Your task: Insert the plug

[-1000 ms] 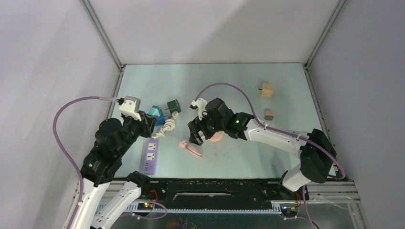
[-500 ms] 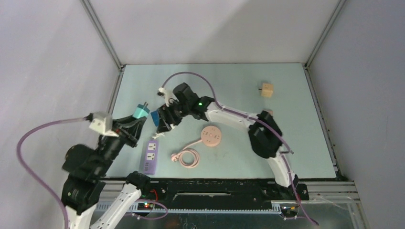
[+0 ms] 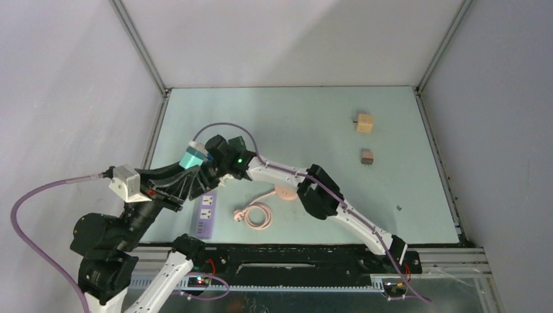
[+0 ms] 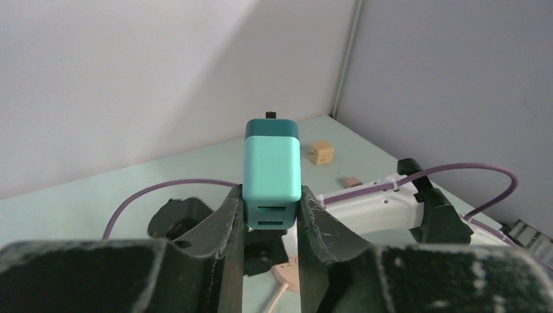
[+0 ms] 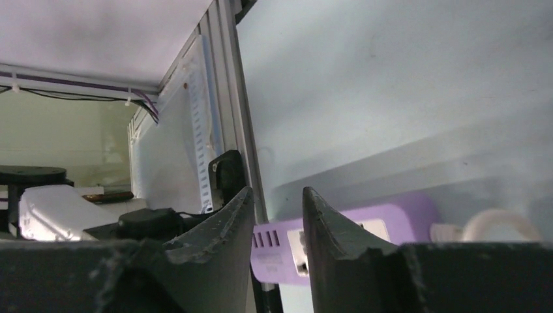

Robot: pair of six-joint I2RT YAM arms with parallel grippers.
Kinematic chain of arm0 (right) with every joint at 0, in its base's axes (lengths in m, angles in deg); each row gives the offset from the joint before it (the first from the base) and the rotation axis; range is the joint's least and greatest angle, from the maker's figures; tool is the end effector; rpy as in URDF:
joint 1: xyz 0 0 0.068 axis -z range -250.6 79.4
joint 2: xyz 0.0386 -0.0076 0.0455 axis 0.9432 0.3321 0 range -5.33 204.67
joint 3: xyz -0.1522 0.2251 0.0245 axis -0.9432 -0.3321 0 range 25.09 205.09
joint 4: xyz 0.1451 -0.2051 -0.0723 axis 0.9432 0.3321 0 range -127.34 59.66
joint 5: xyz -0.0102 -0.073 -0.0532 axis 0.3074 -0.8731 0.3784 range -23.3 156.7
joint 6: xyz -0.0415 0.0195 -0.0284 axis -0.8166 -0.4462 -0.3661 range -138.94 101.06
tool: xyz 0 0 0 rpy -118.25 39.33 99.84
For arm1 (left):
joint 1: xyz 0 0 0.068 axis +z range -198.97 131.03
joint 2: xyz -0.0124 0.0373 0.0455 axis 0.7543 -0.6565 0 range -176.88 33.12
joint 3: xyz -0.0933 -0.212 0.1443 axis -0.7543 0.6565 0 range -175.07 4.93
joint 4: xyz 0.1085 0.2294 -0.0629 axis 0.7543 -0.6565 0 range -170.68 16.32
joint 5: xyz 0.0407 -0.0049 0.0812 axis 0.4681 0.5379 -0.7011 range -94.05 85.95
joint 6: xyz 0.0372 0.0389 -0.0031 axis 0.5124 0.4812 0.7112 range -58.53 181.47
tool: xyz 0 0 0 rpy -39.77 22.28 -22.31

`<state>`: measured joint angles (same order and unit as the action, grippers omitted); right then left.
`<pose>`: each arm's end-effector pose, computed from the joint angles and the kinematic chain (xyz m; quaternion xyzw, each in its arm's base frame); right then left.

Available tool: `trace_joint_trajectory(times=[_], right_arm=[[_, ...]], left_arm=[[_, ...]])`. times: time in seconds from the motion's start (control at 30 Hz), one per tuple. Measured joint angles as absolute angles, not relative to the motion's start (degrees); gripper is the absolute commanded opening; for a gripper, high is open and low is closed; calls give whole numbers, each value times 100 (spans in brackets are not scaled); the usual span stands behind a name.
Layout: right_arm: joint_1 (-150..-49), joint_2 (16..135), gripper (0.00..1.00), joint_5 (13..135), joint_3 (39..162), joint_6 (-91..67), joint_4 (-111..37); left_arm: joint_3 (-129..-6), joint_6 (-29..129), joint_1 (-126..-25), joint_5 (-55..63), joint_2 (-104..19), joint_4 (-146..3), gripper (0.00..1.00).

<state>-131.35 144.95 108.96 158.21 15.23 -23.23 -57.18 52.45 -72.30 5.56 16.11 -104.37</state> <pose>0.2659 0.5236 0.1773 -0.3589 0.7506 0.5494 0.0778 0.0009 -0.0070 0.4338 0.1418 0.5978 -0.2687 0.7419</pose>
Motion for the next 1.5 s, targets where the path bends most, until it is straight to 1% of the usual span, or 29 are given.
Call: trace_joint_trajectory(times=[0.2, 0.37, 0.5, 0.6, 0.77, 0.87, 1.0, 1.2, 1.5], right_arm=[[-13435, 14949, 24, 10547, 15987, 1808, -2334], [-13625, 14995, 23, 9854, 16071, 1698, -1976], [-13669, 14733, 23, 9119, 15909, 1464, -1537], [-13610, 14215, 23, 8608, 15188, 1294, -1355], [-13330, 13384, 23, 8118, 13902, 1084, -1200], [-13048, 12788, 23, 7823, 12851, 977, -1250], [-12644, 12121, 23, 7589, 11841, 951, -1257], [-12224, 11393, 24, 7465, 10779, 831, -1388], [-12023, 10528, 25, 7401, 10073, 481, -1366]], left_arm=[[-5475, 5186, -7230, 742, 1488, -10426, 0], [-5287, 5138, -7230, 798, 1414, -10448, 0], [-5281, 5136, -7230, 816, 1399, -10464, 0], [-5281, 5138, -7230, 816, 1396, -10466, 0], [-5281, 5138, -7230, 812, 1381, -10468, 0], [-5274, 5136, -7230, 781, 1335, -10470, 0], [-5206, 5132, -7230, 661, 1204, -10507, 0], [-5132, 5164, -7230, 624, 507, -10724, 0], [-4662, 5905, -7230, 897, -464, -10931, 0]])
